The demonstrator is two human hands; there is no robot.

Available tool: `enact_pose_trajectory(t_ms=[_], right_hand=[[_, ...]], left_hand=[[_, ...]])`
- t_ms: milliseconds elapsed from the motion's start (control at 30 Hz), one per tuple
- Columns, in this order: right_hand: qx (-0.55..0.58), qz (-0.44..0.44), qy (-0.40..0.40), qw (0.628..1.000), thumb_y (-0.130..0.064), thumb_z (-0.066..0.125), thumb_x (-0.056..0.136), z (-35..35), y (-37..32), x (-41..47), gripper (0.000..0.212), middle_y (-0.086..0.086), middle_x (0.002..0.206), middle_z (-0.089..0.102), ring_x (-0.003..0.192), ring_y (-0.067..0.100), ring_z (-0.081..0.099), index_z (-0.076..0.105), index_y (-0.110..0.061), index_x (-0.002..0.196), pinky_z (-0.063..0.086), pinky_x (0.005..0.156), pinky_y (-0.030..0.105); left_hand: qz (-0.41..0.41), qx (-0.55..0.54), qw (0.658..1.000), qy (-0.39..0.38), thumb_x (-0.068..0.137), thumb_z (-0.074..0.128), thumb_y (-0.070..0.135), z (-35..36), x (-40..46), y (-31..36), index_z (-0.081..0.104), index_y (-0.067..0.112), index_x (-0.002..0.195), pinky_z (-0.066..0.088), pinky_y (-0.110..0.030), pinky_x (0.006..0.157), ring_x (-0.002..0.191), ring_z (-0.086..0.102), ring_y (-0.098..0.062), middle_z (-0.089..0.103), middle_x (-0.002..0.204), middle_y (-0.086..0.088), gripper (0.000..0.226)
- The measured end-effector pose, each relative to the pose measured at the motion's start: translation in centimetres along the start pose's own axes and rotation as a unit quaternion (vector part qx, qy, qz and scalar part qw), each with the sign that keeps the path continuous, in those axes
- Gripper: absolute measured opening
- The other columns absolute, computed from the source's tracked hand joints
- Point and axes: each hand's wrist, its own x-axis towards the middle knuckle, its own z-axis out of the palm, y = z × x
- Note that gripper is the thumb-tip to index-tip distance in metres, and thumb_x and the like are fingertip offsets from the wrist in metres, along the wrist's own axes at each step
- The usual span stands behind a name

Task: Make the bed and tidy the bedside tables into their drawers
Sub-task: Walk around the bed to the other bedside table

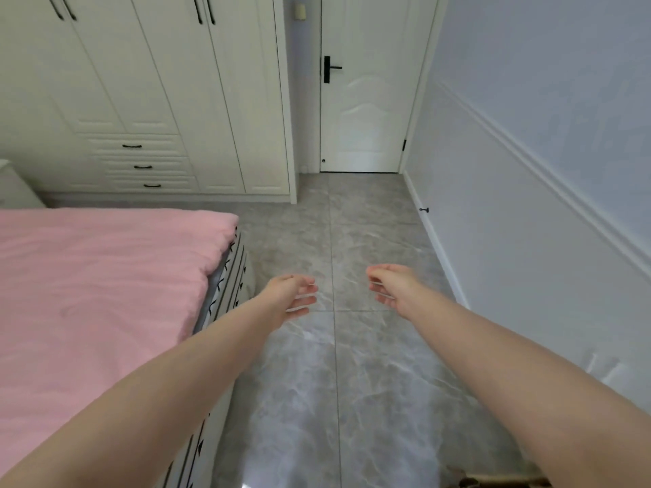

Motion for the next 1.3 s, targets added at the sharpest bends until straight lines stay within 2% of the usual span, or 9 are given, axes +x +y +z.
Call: enact_pose_trajectory(t_ms=[200, 333, 433, 567, 633, 733, 900, 1033, 1300], right_hand=[[0.006, 0.018, -0.033, 0.999, -0.015, 0.067, 0.088, 4.0, -4.2, 7.9, 0.011, -0.002, 0.076, 0.064, 0.067, 0.010, 0.060, 0.062, -0.021, 0.081, 0.045, 0.064, 0.026], [0.007, 0.010, -0.013, 1.000, -0.015, 0.063, 0.090, 7.6, -9.3, 13.5, 0.014, -0.003, 0.074, 0.060, 0.064, 0.009, 0.056, 0.057, -0.021, 0.079, 0.040, 0.059, 0.024], [0.008, -0.001, 0.000, 1.000, -0.014, 0.063, 0.090, 11.6, -13.5, 17.1, 0.018, -0.002, 0.071, 0.057, 0.059, 0.009, 0.051, 0.053, -0.019, 0.076, 0.037, 0.056, 0.022], [-0.004, -0.050, -0.039, 0.998, -0.015, 0.067, 0.089, 15.8, -17.6, 20.7, 0.013, -0.002, 0.074, 0.060, 0.061, 0.009, 0.054, 0.059, -0.020, 0.097, 0.042, 0.057, 0.023], [-0.022, -0.047, -0.053, 0.997, -0.015, 0.068, 0.088, 17.2, -19.6, 23.3, 0.013, -0.002, 0.076, 0.062, 0.063, 0.010, 0.056, 0.061, -0.020, 0.099, 0.044, 0.058, 0.024], [-0.036, -0.047, -0.069, 0.996, -0.013, 0.066, 0.089, 17.9, -22.0, 26.9, 0.009, -0.002, 0.076, 0.062, 0.064, 0.010, 0.057, 0.063, -0.020, 0.094, 0.043, 0.059, 0.023], [-0.056, -0.053, -0.086, 0.993, -0.014, 0.065, 0.090, 18.6, -25.2, 35.0, 0.012, -0.002, 0.075, 0.062, 0.064, 0.010, 0.057, 0.061, -0.019, 0.100, 0.041, 0.059, 0.023], [-0.049, -0.024, -0.096, 0.994, -0.014, 0.066, 0.089, 18.7, -28.4, 42.2, 0.009, -0.002, 0.075, 0.062, 0.064, 0.011, 0.058, 0.061, -0.021, 0.091, 0.042, 0.060, 0.024], [-0.074, -0.022, -0.124, 0.989, -0.015, 0.066, 0.089, 22.5, -35.9, 55.1, 0.012, -0.001, 0.076, 0.063, 0.064, 0.011, 0.058, 0.061, -0.020, 0.098, 0.041, 0.058, 0.024]], left_hand=[[-0.022, -0.018, 0.999, 0.030, 0.091, 0.060, 0.020, -2.4, 8.2, 4.6, 0.064, 0.016, 0.102, 0.050, -0.029, 0.066, 0.085, 0.068, -0.015, 0.072, 0.093, 0.001, 0.013], [0.006, -0.029, 0.999, 0.034, 0.092, 0.058, 0.018, -4.3, 12.9, 9.7, 0.064, 0.016, 0.094, 0.051, -0.029, 0.072, 0.084, 0.068, -0.016, 0.071, 0.092, 0.001, 0.007], [0.007, -0.021, 0.999, 0.042, 0.091, 0.059, 0.017, -6.4, 16.4, 14.1, 0.062, 0.017, 0.089, 0.049, -0.027, 0.069, 0.086, 0.068, -0.016, 0.070, 0.087, 0.002, 0.003], [0.033, -0.020, 0.997, 0.064, 0.093, 0.057, 0.016, -8.6, 21.2, 19.3, 0.063, 0.016, 0.094, 0.050, -0.030, 0.075, 0.095, 0.066, -0.021, 0.069, 0.091, 0.000, 0.006], [0.030, -0.033, 0.996, 0.079, 0.094, 0.056, 0.016, -9.0, 24.3, 21.0, 0.062, 0.016, 0.092, 0.049, -0.031, 0.082, 0.095, 0.066, -0.020, 0.069, 0.092, 0.000, 0.006], [0.011, -0.050, 0.996, 0.072, 0.094, 0.054, 0.015, -8.5, 28.5, 22.8, 0.062, 0.015, 0.096, 0.048, -0.032, 0.085, 0.095, 0.066, -0.020, 0.069, 0.093, 0.000, 0.008], [0.008, -0.047, 0.997, 0.066, 0.095, 0.054, 0.015, -6.6, 35.7, 27.6, 0.063, 0.014, 0.095, 0.049, -0.031, 0.082, 0.093, 0.066, -0.019, 0.069, 0.094, 0.000, 0.009], [0.006, -0.046, 0.995, 0.085, 0.093, 0.058, 0.016, -5.1, 42.1, 31.4, 0.064, 0.014, 0.097, 0.049, -0.029, 0.076, 0.083, 0.065, -0.015, 0.069, 0.092, 0.000, 0.008], [0.022, -0.104, 0.986, 0.126, 0.093, 0.060, 0.018, -5.2, 52.2, 37.9, 0.062, 0.013, 0.107, 0.050, -0.031, 0.077, 0.088, 0.067, -0.018, 0.070, 0.094, -0.001, 0.016]])
